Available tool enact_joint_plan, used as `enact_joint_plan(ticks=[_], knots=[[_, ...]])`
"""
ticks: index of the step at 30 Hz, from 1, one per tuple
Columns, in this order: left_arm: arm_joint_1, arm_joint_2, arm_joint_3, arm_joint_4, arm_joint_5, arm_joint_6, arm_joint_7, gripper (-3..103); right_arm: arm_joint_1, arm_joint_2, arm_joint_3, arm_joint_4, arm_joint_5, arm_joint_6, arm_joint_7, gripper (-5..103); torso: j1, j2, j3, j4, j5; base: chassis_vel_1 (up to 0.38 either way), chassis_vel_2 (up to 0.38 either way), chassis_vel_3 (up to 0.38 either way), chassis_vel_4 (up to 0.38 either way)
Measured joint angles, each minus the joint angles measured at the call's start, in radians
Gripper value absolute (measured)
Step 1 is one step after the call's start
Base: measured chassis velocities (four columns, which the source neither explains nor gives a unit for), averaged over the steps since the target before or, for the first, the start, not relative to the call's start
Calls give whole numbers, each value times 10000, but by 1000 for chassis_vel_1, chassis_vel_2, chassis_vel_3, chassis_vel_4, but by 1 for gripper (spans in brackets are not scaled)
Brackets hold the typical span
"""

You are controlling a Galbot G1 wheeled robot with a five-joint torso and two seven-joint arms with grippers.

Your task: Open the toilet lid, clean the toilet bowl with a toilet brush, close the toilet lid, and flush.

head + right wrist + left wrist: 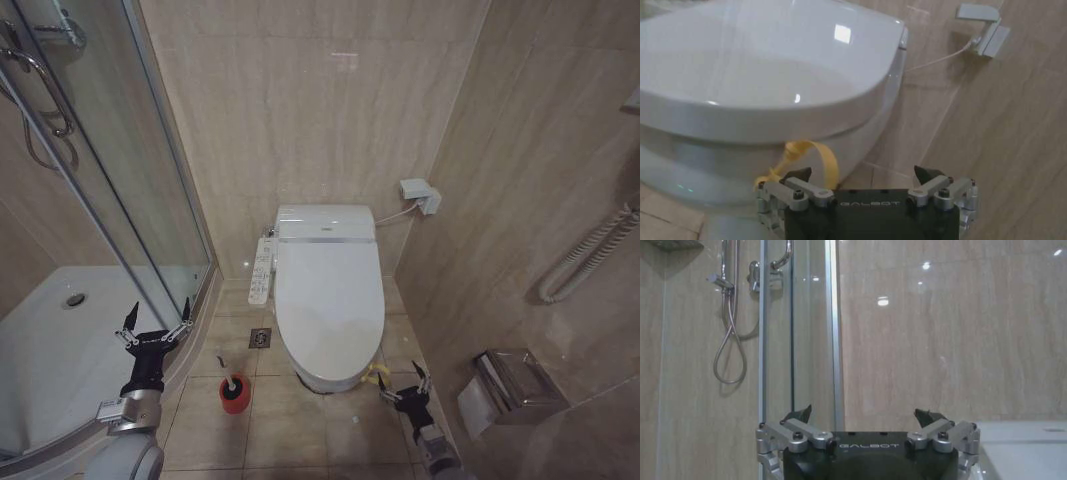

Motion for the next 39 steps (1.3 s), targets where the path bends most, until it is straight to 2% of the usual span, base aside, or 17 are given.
enact_joint_plan(ticks=[12, 13, 20, 21, 29, 30, 36, 37, 38, 39], knots=[[0, 0, 0, 0, 0, 0, 0, 100, 460, -118, 60, -596, 191, 305, -76, 97, 0, 0, 0, 0, 0, 0, 0, 0, 0], [0, 0, 0, 0, 0, 0, 0, 100, 479, -129, 68, -633, 196, 339, -83, 71, 0, 0, 0, 0, 0, 0, 0, 0, 0], [0, 0, 0, 0, 0, 0, 0, 100, 509, -135, 121, -707, 231, 437, -92, 71, 0, 0, 0, 0, 0, 0, 0, 0, 0], [0, 0, 0, 0, 0, 0, 0, 100, 503, -130, 124, -705, 234, 448, -95, 43, 0, 0, 0, 0, 0, 0, 0, 0, 0], [0, 0, 0, 0, 0, 0, 0, 100, 439, -36, 170, -651, 266, 586, -125, 43, 0, 0, 0, 0, 1, 0, 0, 0, 0], [0, 0, 0, 0, 0, 0, 0, 100, 413, -17, 191, -605, 301, 607, -130, 16, 0, 0, 0, -1, 1, 0, 0, 0, 0], [0, 0, 0, 0, 0, 0, 0, 100, 295, 75, 276, -207, 856, 571, -124, 16, 0, 0, 0, 0, 1, 0, 0, 0, 0], [0, 0, 0, 0, 0, 0, 0, 100, 247, 81, 281, 24, 1253, 464, -130, 1, 0, 0, 0, 0, 1, 0, 0, 0, 0], [0, 0, 0, 0, 0, 0, 0, 100, 194, 65, 261, 283, 1738, 280, -112, 1, 0, 0, 0, 1, 1, 0, 0, 0, 0], [0, 0, 0, 0, 0, 0, 0, 100, 194, 65, 261, 283, 1738, 280, -112, 1, 0, 0, 0, 1, 1, 0, 0, 0, 0]])
